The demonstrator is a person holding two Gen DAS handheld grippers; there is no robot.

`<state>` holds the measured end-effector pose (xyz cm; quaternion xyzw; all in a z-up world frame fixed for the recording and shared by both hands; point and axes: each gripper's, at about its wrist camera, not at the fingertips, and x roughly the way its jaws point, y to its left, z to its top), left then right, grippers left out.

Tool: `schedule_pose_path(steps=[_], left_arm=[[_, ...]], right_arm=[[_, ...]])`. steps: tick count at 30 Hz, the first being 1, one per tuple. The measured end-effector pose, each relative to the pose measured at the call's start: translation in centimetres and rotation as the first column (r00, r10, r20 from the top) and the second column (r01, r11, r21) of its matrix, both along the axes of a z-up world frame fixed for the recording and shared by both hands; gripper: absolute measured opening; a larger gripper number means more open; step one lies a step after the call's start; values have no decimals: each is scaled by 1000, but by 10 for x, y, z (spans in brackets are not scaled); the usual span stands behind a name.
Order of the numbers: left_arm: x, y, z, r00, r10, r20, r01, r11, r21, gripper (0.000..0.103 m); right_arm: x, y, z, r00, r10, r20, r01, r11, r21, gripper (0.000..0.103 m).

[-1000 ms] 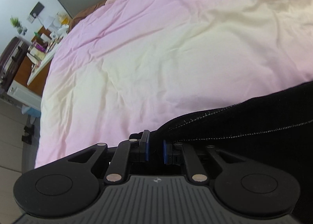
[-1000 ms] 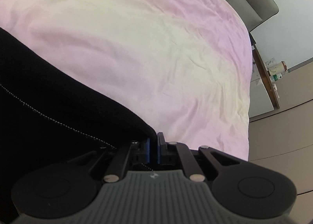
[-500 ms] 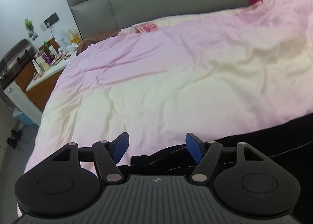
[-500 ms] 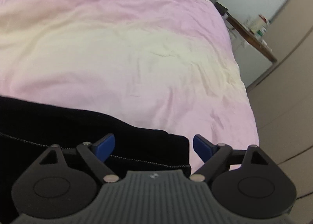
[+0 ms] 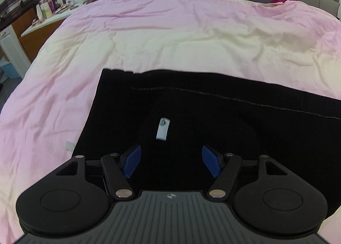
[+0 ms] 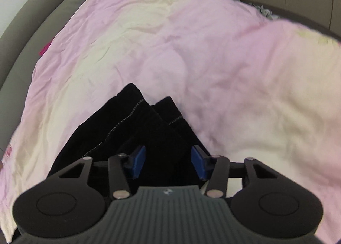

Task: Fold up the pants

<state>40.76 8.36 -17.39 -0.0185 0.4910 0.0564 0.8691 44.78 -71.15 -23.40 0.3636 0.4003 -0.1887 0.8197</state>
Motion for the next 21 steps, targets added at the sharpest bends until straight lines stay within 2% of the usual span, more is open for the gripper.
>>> schedule_pose_path(steps=[3,5,6,7,8,9,12,14,15,17,19,21], left_arm=[[-19,3,-1,998,57,-4,-57,998,-20,76],[-30,5,-2,997,77,-17,-78,996,-36,76],[-33,5,-2,996,82,-25,-83,996,-28,76],[-36,4,-1,996,86,-31,-87,996,-13,76],[-38,3,-1,996,89,-30,-89,996,2,76],[-40,2,1,996,88,-27,-87,996,10,76],[-43,-3,0,995,95,-24,-94,995,14,76],[-45,-8,-3,995,91,-29,-91,996,10,75],[-46,-12,-6,995,89,-34,-89,996,5,75],[-49,-19,-11,996,80,-50,-80,997,-5,74],[-51,-25,-14,996,63,-60,-64,998,-11,74],[-55,-29,-12,997,52,-50,-53,998,-21,74]], right_arm=[[0,-10,-24,997,-67,32,64,993,99,37],[0,-17,-36,990,-125,69,112,979,168,38],[0,-21,-42,984,-161,74,143,967,212,35],[-1,-23,-46,978,-193,78,168,954,247,19],[-1,-24,-44,977,-192,94,162,952,260,15],[-1,-23,-36,979,-173,112,142,960,243,11],[-15,-16,5,967,-131,218,94,980,173,9],[-26,-16,27,963,-110,246,84,990,114,8],[-30,-18,28,967,-102,234,85,993,84,8],[-33,-24,10,981,-105,166,94,993,73,8],[-34,-30,-18,984,-139,114,126,985,117,8],[-33,-32,-37,986,-133,103,119,985,128,8]])
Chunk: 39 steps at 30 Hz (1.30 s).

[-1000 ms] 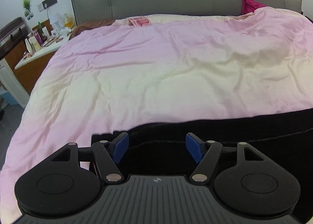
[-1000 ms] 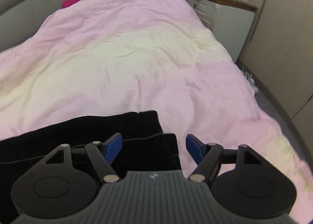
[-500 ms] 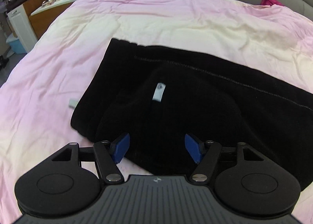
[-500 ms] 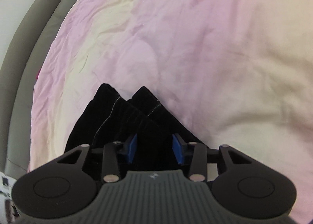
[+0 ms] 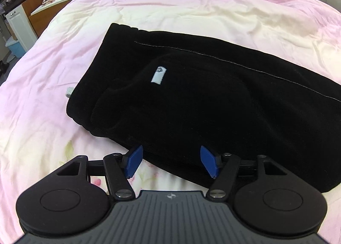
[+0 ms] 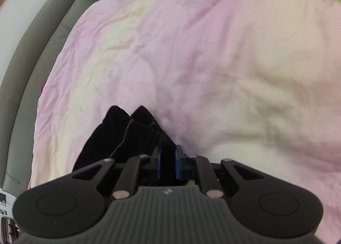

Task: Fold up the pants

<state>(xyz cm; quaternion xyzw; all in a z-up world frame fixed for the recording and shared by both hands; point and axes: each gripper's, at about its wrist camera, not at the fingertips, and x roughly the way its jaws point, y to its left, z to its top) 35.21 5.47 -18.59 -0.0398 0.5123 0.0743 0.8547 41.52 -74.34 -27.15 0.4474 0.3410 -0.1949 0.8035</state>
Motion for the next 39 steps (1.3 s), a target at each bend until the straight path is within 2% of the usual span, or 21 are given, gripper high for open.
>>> schedule_pose_path(steps=[2,3,4,5,7,8,11,13,15,17,19,21,23,27,30,32,34,35,36,37,39], left_arm=[[-2,1,2,1000,-5,10,5,1000,-23,74],[-3,2,2,1000,-5,12,6,999,-31,74],[-2,3,1,1000,-1,12,2,999,-34,74],[0,5,0,1000,8,13,-8,1000,-30,74],[7,7,-3,999,28,22,-27,999,-24,74],[12,9,-4,999,42,27,-42,999,-29,74],[22,16,-6,995,90,50,-88,995,-55,74],[26,21,-4,992,118,53,-115,992,-57,74],[29,29,-1,990,131,55,-128,990,-56,74],[32,39,5,987,144,70,-141,989,-39,74],[37,57,6,981,168,92,-166,986,-33,76],[45,78,8,976,190,106,-187,982,-38,76],[55,97,8,970,209,127,-206,978,-38,76],[83,126,8,960,239,145,-228,970,-88,80],[111,134,1,974,197,111,-178,970,-164,83],[129,134,-7,979,181,94,-165,974,-156,82],[139,132,-10,979,173,105,-156,975,-159,61],[139,129,-8,975,175,135,-155,978,-143,53],[140,126,-3,974,159,163,-143,984,-105,21],[142,122,1,975,142,173,-133,989,-66,15],[149,120,9,973,113,199,-109,993,-35,12]], right_arm=[[3,-1,-8,1000,25,-11,-25,1000,-1,10],[5,-1,-5,999,45,-25,-45,999,-22,22],[8,0,2,996,67,-60,-71,995,-69,44],[10,3,11,992,84,-96,-97,987,-132,49],[13,7,31,986,131,-104,-152,962,-228,49],[16,7,38,984,156,-87,-172,955,-240,49],[42,8,50,975,218,-36,-220,949,-228,48],[71,12,48,971,236,-39,-239,946,-221,57],[93,14,43,974,224,-43,-228,946,-228,59],[110,14,37,975,217,-49,-223,945,-240,57],[120,17,31,970,235,-62,-243,943,-227,11],[124,20,28,969,237,-70,-247,942,-226,6],[122,24,30,974,206,-93,-224,932,-285,0],[122,28,31,986,106,-131,-148,914,-378,0],[131,36,26,978,91,-189,-163,896,-413,0],[131,38,28,975,86,-203,-168,887,-430,0],[128,41,32,975,75,-209,-162,884,-439,0],[127,43,34,974,72,-217,-165,879,-448,0],[127,45,36,972,69,-225,-168,873,-458,0],[127,46,39,971,66,-228,-169,867,-468,0],[125,51,46,969,41,-243,-162,849,-503,0]])
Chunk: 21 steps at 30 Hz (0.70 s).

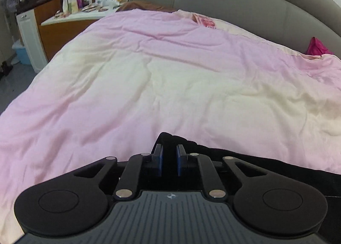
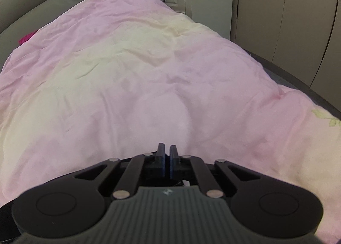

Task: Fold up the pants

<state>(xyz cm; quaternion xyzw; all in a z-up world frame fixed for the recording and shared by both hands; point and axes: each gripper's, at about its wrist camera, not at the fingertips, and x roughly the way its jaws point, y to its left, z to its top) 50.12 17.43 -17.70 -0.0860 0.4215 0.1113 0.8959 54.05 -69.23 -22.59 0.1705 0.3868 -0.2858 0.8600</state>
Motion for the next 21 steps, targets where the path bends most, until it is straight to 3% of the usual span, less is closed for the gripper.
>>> schedule_pose_path(steps=[2,5,6,9,12,14,15,21], left_arm=[[18,-1,-5,999,-6,-33,8,999,49,10],[40,-2,-27,995,8,-101,5,991,133,7],[46,0,-38,990,30,-139,-9,989,147,0],[54,-2,-65,968,52,-247,10,970,244,0],[36,9,-54,983,76,-168,-46,983,177,0],[18,10,-34,993,69,-97,-52,983,175,9],[8,7,-23,997,54,-63,-42,983,177,18],[-69,-45,24,987,-158,2,157,981,118,25]], right_arm=[[-2,-3,3,999,-35,-23,34,999,-34,0],[-10,-8,3,997,-76,-12,76,997,5,0],[-12,-6,3,998,-67,-5,67,998,11,0],[-21,6,7,1000,-26,-5,26,999,24,0],[-35,17,12,1000,9,-14,-8,998,55,0],[-45,30,19,998,56,-10,-55,997,61,1],[-50,36,21,997,80,-2,-80,994,68,1],[-90,118,29,952,296,80,-305,940,154,6]])
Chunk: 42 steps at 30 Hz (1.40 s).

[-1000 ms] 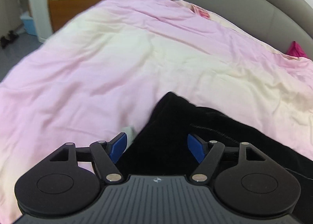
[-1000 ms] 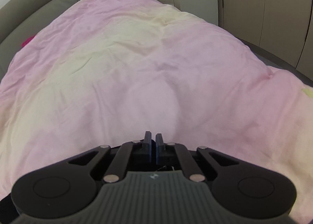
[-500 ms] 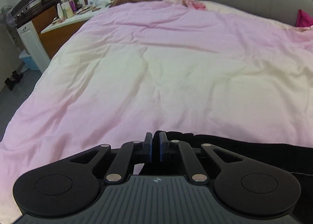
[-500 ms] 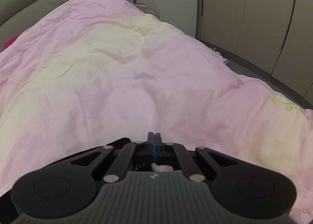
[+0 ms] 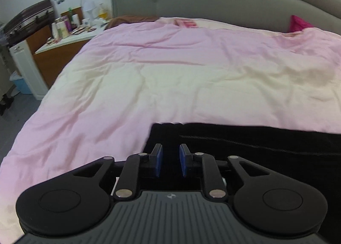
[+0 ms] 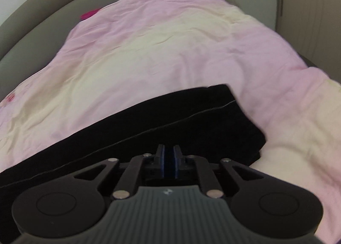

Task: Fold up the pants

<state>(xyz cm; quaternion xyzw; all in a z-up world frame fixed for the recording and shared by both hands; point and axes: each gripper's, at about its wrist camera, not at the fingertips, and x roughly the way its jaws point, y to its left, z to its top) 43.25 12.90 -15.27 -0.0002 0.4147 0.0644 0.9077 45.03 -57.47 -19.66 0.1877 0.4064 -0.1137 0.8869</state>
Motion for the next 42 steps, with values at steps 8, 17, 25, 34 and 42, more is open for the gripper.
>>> schedule_pose_path(steps=[8,17,25,34,42], left_arm=[[-115,-121,-6,935,-354,-14,353,934,-58,27],[-185,-224,-76,854,-518,-59,519,855,3,55],[-174,-251,-87,869,-493,-36,492,856,160,22],[-154,-218,-44,826,-556,-97,559,829,11,7],[-154,-206,-30,786,-593,-176,589,804,-80,0]], right_arm=[[-61,137,-10,956,292,25,-293,955,38,8],[-135,251,-31,899,435,49,-437,898,43,20],[-158,310,-58,824,567,-14,-567,823,-23,29],[-131,359,-58,593,805,16,-774,576,-263,45],[-131,422,-58,349,936,-48,-796,269,-543,48]])
